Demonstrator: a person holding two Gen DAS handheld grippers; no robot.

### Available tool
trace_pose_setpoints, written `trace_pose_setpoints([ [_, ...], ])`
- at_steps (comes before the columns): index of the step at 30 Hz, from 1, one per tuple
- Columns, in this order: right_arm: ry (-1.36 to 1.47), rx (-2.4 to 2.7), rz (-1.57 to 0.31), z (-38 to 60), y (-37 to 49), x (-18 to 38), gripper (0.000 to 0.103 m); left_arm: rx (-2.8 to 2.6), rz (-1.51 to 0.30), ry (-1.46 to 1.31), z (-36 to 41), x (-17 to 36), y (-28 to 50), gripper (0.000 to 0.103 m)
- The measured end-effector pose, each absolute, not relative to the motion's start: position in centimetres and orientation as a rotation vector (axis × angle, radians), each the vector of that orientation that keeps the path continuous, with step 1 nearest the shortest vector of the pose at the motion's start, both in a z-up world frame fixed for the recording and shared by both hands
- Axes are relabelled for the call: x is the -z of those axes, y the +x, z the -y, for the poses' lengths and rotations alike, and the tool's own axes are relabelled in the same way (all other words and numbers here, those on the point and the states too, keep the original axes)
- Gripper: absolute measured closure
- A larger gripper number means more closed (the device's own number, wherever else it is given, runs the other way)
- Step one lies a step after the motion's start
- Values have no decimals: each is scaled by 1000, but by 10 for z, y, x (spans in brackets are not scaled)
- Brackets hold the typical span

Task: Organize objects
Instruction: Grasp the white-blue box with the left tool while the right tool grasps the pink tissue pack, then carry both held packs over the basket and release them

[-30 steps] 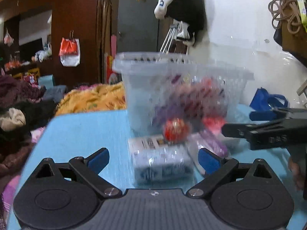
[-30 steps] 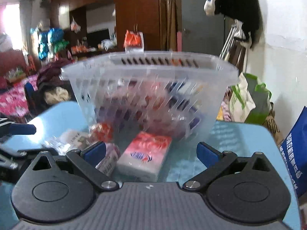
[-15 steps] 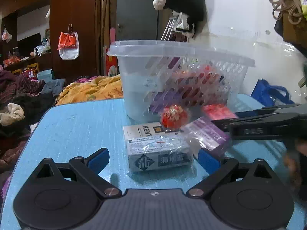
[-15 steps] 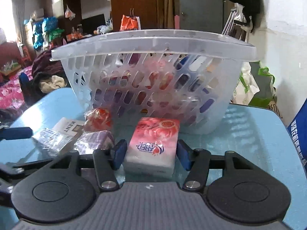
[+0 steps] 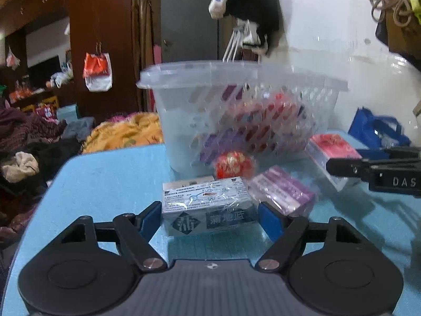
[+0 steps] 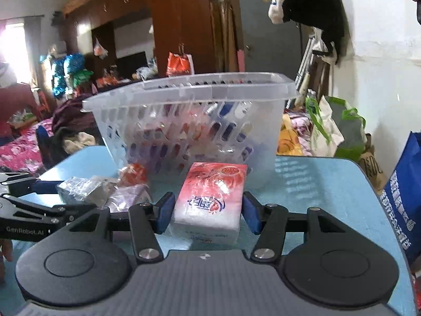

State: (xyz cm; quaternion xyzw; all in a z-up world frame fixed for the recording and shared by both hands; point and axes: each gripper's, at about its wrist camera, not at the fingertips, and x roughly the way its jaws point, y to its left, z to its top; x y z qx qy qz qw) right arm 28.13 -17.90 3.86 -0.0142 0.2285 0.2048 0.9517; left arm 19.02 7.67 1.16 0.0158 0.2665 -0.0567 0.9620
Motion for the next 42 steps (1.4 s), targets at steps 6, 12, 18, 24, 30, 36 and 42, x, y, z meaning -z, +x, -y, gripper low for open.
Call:
trace_pose_setpoints([
  [6, -65, -417, -396, 171, 272, -42, 45, 164, -429, -13, -84, -19, 176, 22],
  [12, -80, -410, -325, 170, 263, -43, 45, 169, -366, -39, -91, -23, 167, 22],
  [18, -73, -433, -286, 171, 259, -44, 45, 170, -342, -72, -99, -23, 163, 22],
  [24, -47, -424, -224, 177, 251, -45, 45, 163, -290, -74, -102, -24, 154, 22],
  [30, -1, -459, -154, 181, 235, -60, 45, 216, -294, -134, -110, -39, 153, 22],
  [36, -70, -432, -73, 168, 254, -130, 45, 265, -205, -167, -110, -112, 169, 22],
  [42, -63, -402, -222, 160, 347, -154, 45, 205, -300, -95, -77, -157, 242, 22],
])
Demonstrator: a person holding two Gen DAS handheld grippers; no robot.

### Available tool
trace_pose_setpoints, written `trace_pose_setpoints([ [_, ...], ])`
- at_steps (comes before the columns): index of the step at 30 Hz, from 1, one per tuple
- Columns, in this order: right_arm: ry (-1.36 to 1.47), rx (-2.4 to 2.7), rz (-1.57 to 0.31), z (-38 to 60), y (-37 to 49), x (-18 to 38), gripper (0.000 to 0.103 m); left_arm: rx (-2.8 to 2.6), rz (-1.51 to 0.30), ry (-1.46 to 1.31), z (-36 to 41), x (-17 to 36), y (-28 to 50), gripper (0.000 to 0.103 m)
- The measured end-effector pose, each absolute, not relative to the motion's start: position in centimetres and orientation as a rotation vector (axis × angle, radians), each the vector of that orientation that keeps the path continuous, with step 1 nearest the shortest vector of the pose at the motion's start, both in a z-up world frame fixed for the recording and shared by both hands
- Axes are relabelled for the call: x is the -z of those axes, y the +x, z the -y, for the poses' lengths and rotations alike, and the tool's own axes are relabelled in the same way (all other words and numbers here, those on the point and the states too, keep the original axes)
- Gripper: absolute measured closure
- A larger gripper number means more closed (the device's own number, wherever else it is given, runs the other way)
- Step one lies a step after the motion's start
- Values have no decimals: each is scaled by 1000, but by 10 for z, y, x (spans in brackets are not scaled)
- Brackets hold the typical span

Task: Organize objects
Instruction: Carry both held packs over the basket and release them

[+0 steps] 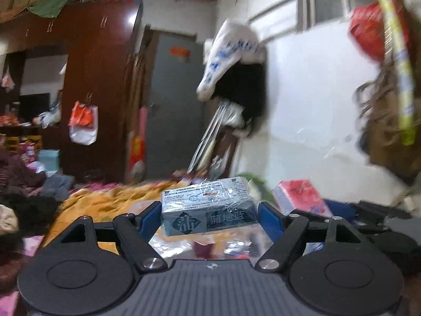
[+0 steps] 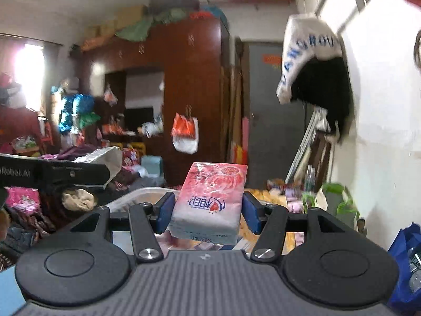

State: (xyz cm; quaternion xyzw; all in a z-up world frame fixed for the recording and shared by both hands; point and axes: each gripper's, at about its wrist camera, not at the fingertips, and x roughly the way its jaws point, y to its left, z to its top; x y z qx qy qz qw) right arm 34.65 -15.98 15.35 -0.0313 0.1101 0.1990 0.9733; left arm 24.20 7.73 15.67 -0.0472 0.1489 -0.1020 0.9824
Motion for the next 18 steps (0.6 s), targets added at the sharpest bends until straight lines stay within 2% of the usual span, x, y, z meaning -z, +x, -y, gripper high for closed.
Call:
trace_pose_setpoints([
  [5, -109, -396, -220, 149, 366, -140, 42, 152, -396, -113, -72, -141, 293, 21],
  [6, -122, -385, -217, 147, 368, -139, 31, 143, -398, -114, -72, -138, 300, 20],
  [7, -132, -378, -221, 146, 367, -137, 12, 134, -400, -112, -73, -135, 304, 14],
  [8, -144, -373, -224, 145, 367, -135, 5, 125, -407, -102, -73, -131, 311, 9],
  [9, -157, -352, -217, 146, 364, -134, 4, 103, -418, -91, -73, -129, 316, 2],
  [14, -122, -408, -213, 164, 315, -125, 0, 79, -333, -56, -78, -124, 280, 2],
  [18, -85, -481, -318, 177, 266, -81, 0, 178, -344, -66, -87, -104, 227, 2],
])
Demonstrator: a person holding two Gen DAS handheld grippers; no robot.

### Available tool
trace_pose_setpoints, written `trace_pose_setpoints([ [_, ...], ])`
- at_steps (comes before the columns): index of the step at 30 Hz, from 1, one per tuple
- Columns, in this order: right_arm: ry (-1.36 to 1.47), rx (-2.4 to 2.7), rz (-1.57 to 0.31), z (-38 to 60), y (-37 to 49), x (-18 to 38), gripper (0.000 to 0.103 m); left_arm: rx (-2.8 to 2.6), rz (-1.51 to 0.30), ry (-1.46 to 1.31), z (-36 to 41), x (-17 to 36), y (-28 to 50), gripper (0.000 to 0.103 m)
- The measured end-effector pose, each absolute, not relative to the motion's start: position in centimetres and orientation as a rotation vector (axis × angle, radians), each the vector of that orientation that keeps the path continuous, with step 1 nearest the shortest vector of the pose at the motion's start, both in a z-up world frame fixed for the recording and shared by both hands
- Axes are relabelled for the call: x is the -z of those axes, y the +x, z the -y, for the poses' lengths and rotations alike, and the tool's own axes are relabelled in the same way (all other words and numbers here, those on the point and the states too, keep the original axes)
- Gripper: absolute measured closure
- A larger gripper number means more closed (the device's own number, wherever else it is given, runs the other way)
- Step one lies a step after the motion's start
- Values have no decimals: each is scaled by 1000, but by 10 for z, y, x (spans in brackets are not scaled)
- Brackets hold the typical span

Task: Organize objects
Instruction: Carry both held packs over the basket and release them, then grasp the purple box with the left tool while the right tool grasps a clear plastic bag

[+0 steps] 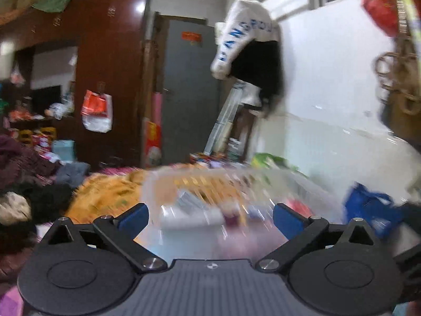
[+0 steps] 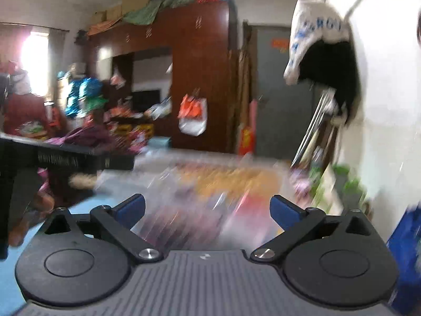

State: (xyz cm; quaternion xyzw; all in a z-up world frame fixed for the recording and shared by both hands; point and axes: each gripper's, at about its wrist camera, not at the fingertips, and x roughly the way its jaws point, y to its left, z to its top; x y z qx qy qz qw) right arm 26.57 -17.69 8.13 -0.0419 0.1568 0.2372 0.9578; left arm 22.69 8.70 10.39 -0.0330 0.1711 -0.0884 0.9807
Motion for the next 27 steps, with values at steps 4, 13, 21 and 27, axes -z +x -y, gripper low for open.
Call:
trace_pose_setpoints([
  [4, 13, -539, -384, 181, 221, -36, 0, 198, -360, -85, -94, -62, 186, 2],
  [13, -172, -616, -452, 128, 201, -16, 2, 153, -417, -92, -96, -27, 171, 2],
  [21, -128, -580, -469, 140, 198, -7, 44, 187, -427, -101, -83, -16, 165, 2],
  [27, -15, -527, -440, 181, 195, -11, 44, 199, -484, -66, -50, -14, 176, 2],
])
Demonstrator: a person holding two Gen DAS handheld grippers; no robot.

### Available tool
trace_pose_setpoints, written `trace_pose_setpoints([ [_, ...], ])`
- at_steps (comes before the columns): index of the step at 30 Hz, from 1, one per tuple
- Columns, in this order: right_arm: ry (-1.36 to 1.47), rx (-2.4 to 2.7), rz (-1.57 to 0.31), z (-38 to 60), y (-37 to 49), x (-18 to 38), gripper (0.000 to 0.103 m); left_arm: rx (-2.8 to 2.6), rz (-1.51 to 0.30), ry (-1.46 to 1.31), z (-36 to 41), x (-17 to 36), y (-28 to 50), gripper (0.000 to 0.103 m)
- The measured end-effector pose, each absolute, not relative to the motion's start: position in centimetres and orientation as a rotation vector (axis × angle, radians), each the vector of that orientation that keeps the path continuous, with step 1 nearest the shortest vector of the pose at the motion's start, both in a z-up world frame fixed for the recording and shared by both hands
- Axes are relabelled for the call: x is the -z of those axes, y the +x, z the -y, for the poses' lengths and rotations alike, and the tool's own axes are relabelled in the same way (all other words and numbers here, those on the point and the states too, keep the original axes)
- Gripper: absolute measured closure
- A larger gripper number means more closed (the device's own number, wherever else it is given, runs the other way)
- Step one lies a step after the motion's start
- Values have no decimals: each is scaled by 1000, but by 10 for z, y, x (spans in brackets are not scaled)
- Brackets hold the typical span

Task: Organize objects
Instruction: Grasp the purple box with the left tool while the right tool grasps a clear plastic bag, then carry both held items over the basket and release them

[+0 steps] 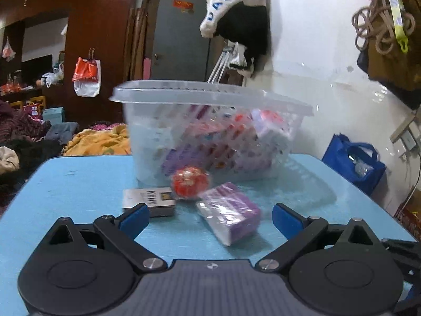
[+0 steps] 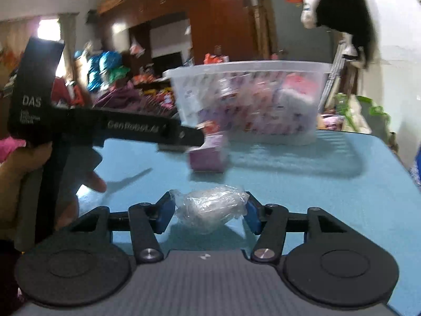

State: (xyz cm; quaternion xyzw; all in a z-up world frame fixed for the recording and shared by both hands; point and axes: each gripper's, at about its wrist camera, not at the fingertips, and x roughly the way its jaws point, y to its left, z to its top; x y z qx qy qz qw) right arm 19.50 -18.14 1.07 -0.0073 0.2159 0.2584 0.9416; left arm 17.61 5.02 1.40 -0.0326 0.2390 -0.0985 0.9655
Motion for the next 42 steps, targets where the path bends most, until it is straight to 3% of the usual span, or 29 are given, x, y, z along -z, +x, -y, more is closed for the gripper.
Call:
trace_pose_setpoints([
  [8, 81, -498, -401, 215, 199, -12, 44, 154, -600, -52, -21, -5, 210, 6],
  [9, 83, -497, -398, 216, 199, -11, 44, 154, -601, -52, -20, -5, 210, 15],
  [10, 85, -497, -395, 218, 199, -11, 44, 150, -601, -49, -20, -4, 209, 35],
  [11, 86, -498, -394, 218, 200, -11, 44, 144, -602, -52, -20, -4, 208, 46],
  [20, 100, -493, -378, 224, 201, -12, 44, 294, -428, -182, -37, -16, 156, 47],
  [38, 78, -520, -353, 218, 199, -14, 44, 337, -308, -293, -75, -6, 120, 47],
  [42, 38, -539, -309, 213, 204, -33, 44, 347, -247, -286, -80, -24, 122, 47],
])
